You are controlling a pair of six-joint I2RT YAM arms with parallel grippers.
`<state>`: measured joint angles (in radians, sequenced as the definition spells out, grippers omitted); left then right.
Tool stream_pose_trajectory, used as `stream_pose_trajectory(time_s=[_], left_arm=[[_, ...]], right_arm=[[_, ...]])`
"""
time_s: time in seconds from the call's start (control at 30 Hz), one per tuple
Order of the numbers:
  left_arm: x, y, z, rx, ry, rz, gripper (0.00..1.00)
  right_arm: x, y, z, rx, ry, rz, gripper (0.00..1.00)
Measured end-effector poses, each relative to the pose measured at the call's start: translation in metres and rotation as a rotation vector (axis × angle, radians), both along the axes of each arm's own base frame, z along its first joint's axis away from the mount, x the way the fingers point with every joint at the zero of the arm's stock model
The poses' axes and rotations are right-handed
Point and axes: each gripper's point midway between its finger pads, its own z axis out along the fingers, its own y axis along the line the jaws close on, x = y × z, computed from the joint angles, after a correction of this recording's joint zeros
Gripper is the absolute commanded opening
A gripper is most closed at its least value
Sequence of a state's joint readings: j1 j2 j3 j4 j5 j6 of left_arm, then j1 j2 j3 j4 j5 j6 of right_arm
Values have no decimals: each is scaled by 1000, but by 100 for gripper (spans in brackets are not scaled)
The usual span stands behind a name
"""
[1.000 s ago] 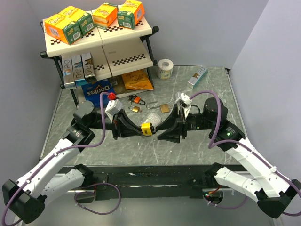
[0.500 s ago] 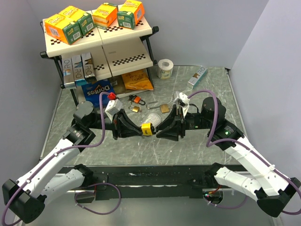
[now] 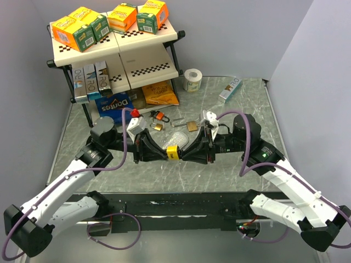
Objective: Lock with the key
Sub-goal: Adjust the lock.
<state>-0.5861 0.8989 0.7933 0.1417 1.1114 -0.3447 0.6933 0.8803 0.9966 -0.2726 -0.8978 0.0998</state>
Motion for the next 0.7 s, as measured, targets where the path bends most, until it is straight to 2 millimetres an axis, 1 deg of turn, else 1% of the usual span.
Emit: stream_pose_trajectory(time_s=[0.1, 0.3, 0.47, 0.57, 0.7], left_arm=[[-2, -3, -6, 29, 11, -26, 1], [-8, -7, -11, 70, 1, -61, 1], [-12, -9, -18, 98, 3, -82, 1], [-14, -10, -22, 113, 0, -88, 1], [-19, -12, -25, 136, 4, -96, 1]], right_arm=[[-3, -1, -7, -33, -19, 12, 28], [-7, -2, -16, -82, -34, 38, 22], [-12, -4, -24, -113, -18, 51, 21], [-14, -5, -29, -129, 2, 57, 18], [-18, -5, -33, -144, 35, 78, 11]])
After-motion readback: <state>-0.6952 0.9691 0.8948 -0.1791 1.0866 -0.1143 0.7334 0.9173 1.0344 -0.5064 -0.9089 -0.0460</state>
